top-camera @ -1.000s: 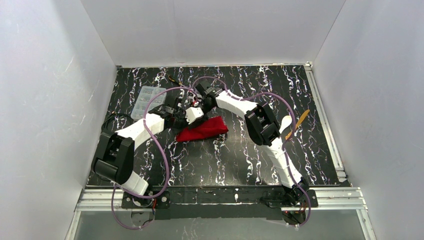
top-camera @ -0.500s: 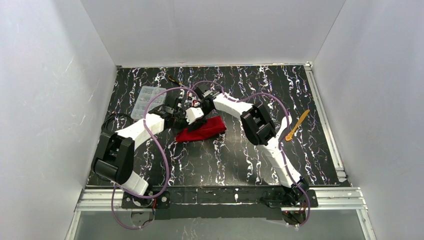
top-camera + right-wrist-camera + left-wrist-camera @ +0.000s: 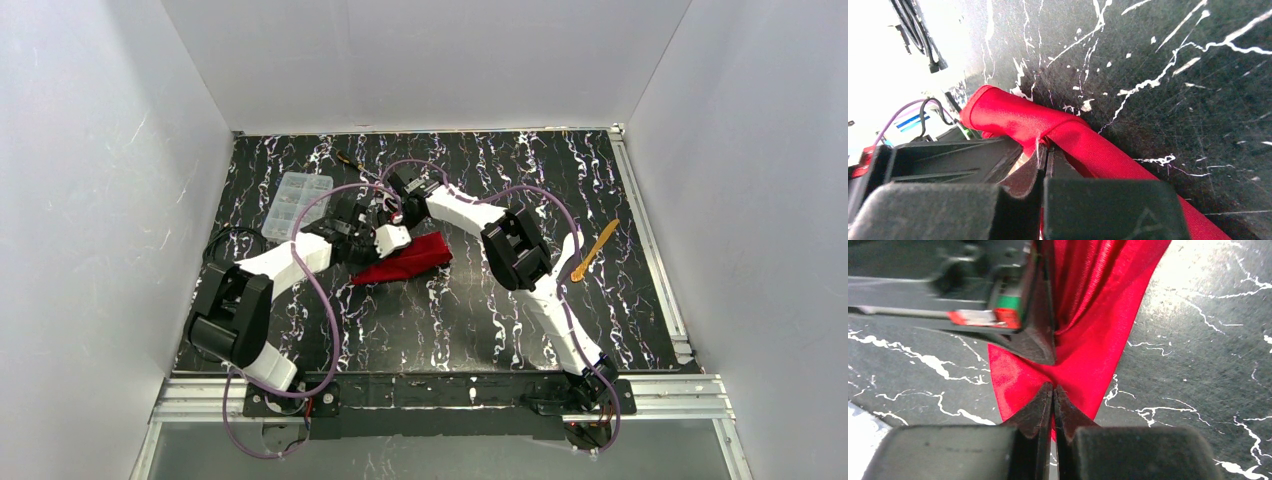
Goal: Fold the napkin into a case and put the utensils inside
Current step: Stuff the top corner of the smaller-rectangle-folded napkin into the folded napkin.
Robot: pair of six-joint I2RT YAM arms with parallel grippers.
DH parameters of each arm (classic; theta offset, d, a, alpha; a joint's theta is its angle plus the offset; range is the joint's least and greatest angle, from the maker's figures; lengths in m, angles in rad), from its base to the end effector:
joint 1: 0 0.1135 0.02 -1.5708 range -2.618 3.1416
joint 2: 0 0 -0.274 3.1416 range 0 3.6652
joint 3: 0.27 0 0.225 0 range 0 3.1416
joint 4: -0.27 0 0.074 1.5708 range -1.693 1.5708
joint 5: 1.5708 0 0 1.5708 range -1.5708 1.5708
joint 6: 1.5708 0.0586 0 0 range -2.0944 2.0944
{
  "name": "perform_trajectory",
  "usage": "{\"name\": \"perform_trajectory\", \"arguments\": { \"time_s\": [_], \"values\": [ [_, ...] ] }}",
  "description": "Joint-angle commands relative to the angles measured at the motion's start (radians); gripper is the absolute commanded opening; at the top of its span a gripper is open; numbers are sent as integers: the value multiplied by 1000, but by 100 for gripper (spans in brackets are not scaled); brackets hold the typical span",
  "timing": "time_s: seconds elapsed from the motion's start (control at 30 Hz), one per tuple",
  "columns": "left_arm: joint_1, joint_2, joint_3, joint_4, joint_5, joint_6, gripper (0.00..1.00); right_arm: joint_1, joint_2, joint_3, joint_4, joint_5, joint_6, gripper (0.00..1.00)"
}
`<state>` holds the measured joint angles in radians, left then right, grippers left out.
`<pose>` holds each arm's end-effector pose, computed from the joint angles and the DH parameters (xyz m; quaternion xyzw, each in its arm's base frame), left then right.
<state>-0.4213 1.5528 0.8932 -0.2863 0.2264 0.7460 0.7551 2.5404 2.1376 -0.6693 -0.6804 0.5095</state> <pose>0.2683 -0.1347 0.1957 0.5500 0.7698 -0.0567 0.3188 0.3579 0.3875 0.1337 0.1936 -0.8966 -0.3983 0.0034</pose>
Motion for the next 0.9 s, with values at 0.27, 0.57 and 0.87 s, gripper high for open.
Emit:
{"name": "perform_trajectory", "arguments": {
  "time_s": [0.27,0.57,0.87],
  "values": [
    [-12,60,-109,78,-28,128,0,-9,-8,-37,79,-13,14,8],
    [-12,78,-115,76,-22,132,0,-86,-107,-107,143,-54,-3,55],
    [-17,76,-122,69,-32,143,0,-247,-433,-558,450,-89,-32,75]
  ]
}}
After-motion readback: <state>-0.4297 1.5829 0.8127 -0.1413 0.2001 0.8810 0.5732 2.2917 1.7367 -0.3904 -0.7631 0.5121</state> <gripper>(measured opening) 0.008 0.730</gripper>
